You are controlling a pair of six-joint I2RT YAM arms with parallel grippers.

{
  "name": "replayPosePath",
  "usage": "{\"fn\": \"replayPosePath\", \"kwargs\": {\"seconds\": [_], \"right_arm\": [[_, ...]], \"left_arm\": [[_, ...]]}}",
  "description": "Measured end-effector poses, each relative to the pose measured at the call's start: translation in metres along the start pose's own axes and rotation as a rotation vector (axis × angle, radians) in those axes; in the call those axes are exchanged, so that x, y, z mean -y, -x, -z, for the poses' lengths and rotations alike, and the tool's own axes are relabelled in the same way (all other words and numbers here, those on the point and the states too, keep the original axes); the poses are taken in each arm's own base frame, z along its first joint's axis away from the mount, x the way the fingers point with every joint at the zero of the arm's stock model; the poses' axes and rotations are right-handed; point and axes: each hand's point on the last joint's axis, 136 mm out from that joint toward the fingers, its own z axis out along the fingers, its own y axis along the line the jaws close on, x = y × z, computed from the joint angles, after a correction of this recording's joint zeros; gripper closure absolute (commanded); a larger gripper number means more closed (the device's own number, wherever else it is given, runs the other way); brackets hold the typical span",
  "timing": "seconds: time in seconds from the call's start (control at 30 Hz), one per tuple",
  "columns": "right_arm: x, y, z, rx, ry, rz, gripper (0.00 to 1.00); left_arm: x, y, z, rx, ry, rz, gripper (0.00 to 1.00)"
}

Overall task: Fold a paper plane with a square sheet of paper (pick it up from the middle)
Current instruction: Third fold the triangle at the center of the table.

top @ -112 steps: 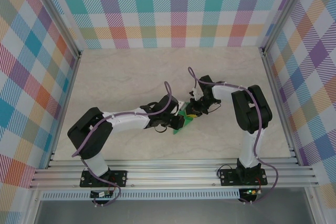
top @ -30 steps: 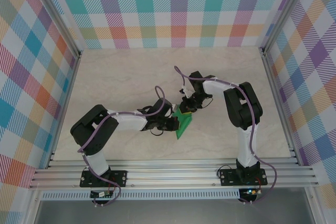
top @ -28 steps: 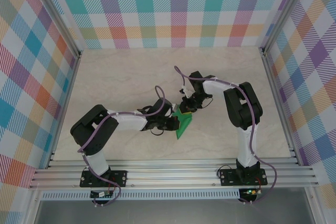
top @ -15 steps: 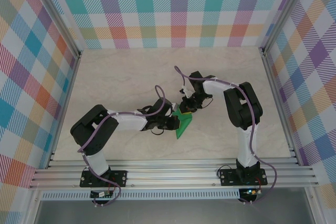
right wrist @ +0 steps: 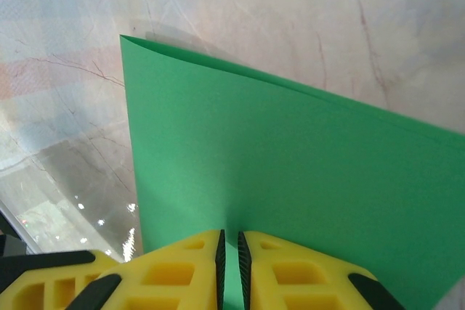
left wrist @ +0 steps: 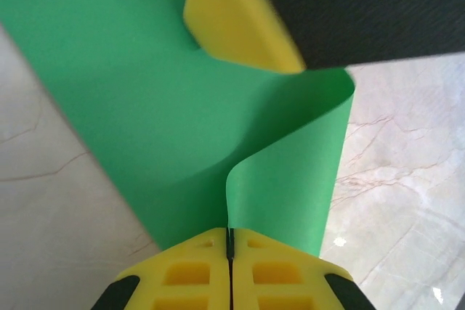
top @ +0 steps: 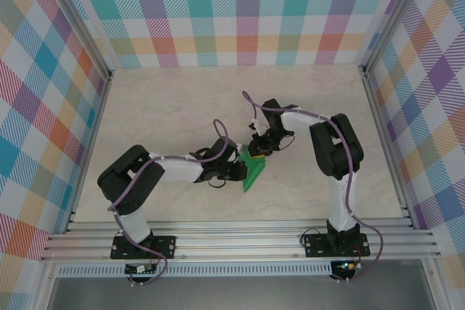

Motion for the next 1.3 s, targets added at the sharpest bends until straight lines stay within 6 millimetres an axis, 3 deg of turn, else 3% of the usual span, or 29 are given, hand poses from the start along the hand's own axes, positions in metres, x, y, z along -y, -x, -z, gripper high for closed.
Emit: {"fn": "replayPosePath", "kwargs": {"seconds": [0.63, 0.73, 0.93, 1.0, 1.3], "right_arm": [[-0.002, -0.002, 0.004, 0.021, 0.010, -0.043, 0.81], [-0.004, -0.003, 0.018, 0.061, 0.016, -0.075, 0.81], [-0.022, -0.002, 0.070, 0.226, 0.060, -0.093, 0.83], [-0.030, -0.009, 0.076, 0.255, 0.098, -0.101, 0.84], [-0.031, -0.064, 0.040, 0.173, 0.237, -0.238, 0.85]], "left_arm": [[-0.003, 0.000, 0.001, 0.019, 0.006, -0.003, 0.93], [-0.003, 0.001, 0.001, 0.019, 0.006, -0.003, 0.93], [-0.003, 0.000, 0.001, 0.019, 0.006, -0.003, 0.93], [-0.003, 0.000, 0.001, 0.019, 0.006, -0.003, 0.93], [-0.003, 0.000, 0.001, 0.019, 0.007, -0.003, 0.93]]}}
